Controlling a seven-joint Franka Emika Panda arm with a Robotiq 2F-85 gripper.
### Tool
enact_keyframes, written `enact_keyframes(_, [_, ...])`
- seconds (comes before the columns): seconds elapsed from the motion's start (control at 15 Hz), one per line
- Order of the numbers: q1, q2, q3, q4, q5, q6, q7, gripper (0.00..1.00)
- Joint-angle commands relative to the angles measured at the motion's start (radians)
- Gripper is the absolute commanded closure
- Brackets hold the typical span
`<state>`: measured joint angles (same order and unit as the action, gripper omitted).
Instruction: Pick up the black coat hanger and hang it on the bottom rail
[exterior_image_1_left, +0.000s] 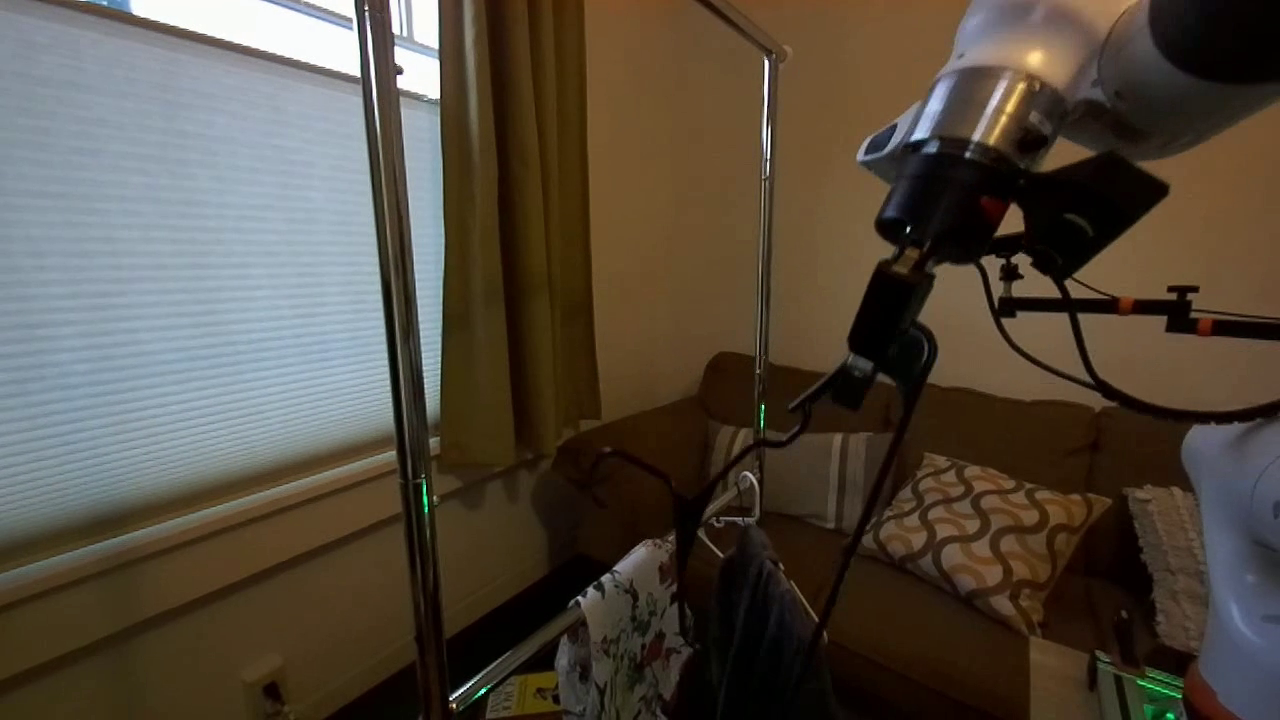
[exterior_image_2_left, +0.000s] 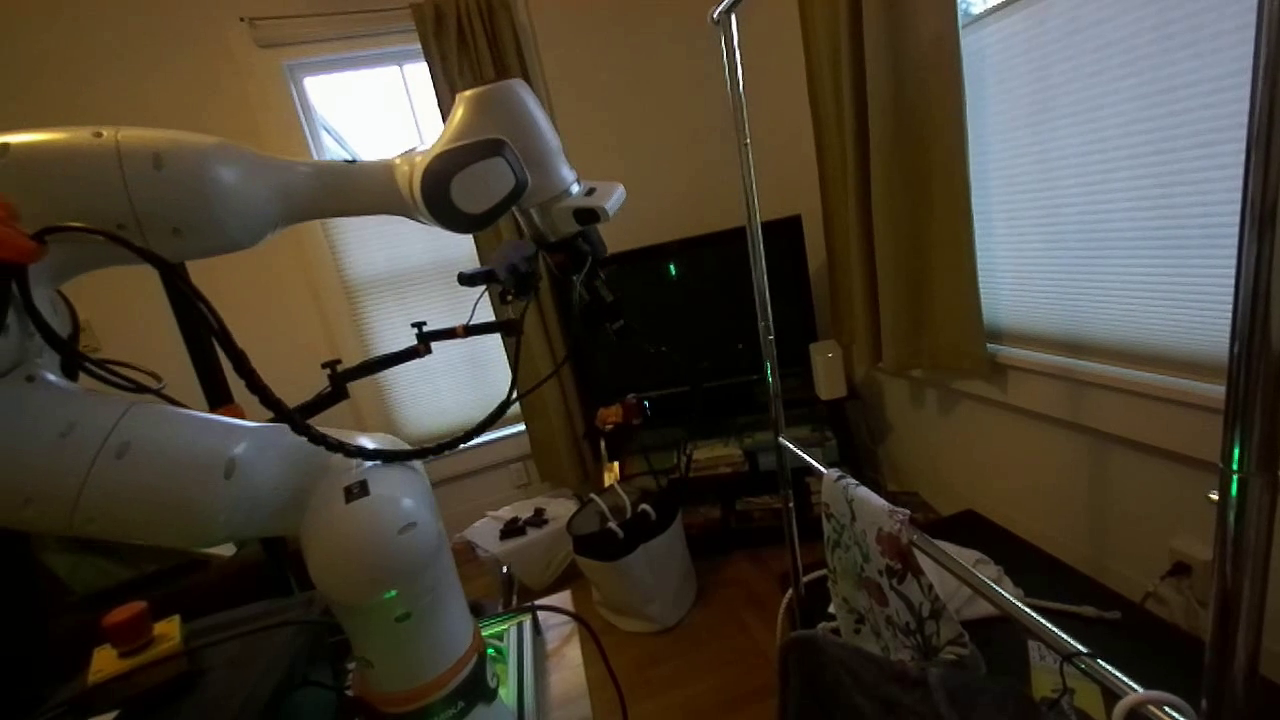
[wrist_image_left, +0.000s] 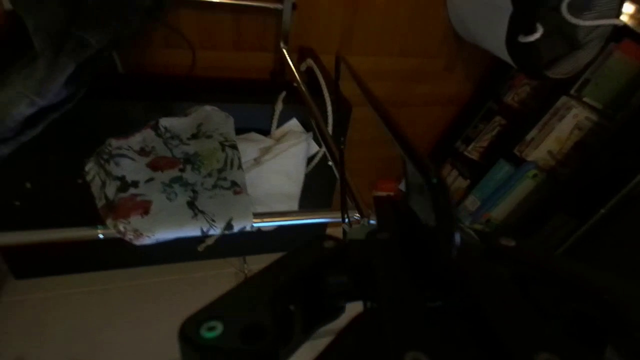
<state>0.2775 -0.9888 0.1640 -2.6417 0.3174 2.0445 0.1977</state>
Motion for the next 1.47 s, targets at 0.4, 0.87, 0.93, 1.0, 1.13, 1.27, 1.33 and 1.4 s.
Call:
enact_keyframes(0.4, [-0.046, 0.075, 0.08, -0.109, 0.007, 0.128, -0.036, 0.99])
enact_keyframes(0.87, [-0.017, 0.413, 0.212, -0.131, -0.057, 0.667, -0.066, 0.99])
enact_keyframes(0.93, [-0.012, 0.453, 0.201, -0.131, -0.071, 0.697, -0.062, 0.99])
enact_keyframes(1.0, [0.002, 0.495, 0.181, -0.131, -0.073, 0.719, -0.065, 0.99])
enact_keyframes(1.13, [0.031, 0.567, 0.151, -0.13, -0.066, 0.743, -0.076, 0.99])
enact_keyframes(1.27, [0.042, 0.626, 0.136, -0.124, -0.063, 0.796, -0.077, 0.99])
enact_keyframes(1.33, [0.039, 0.648, 0.135, -0.119, -0.068, 0.827, -0.069, 0.99])
enact_keyframes(1.4, [0.027, 0.662, 0.141, -0.116, -0.08, 0.865, -0.05, 0.99])
